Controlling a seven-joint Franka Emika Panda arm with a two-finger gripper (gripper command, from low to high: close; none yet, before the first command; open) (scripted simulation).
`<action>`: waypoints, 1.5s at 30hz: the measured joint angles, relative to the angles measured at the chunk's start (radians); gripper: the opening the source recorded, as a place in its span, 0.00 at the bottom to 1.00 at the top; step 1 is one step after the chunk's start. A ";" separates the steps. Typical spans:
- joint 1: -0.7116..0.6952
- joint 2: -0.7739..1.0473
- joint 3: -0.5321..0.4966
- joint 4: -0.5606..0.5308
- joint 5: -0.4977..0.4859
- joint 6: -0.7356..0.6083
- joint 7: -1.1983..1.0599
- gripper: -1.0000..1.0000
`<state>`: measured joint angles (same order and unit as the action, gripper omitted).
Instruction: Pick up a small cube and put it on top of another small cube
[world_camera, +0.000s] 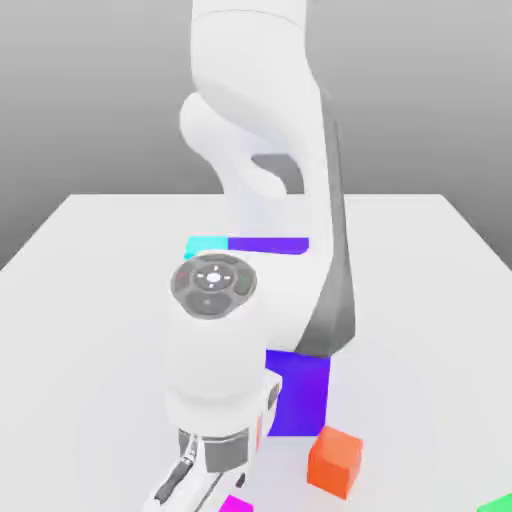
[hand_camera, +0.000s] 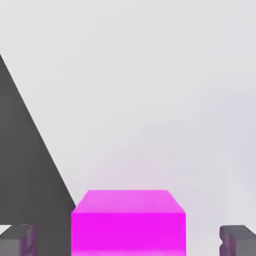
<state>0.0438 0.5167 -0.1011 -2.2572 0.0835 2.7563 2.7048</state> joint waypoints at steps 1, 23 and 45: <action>-0.009 0.011 0.012 0.002 0.009 0.015 -0.007 0.50; 0.019 -0.112 -0.025 -0.024 -0.023 -0.087 0.017 0.00; 0.320 0.004 0.197 0.231 -0.170 -0.211 0.001 1.00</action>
<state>0.3636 0.5205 0.0963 -2.0264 -0.0861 2.5450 2.7057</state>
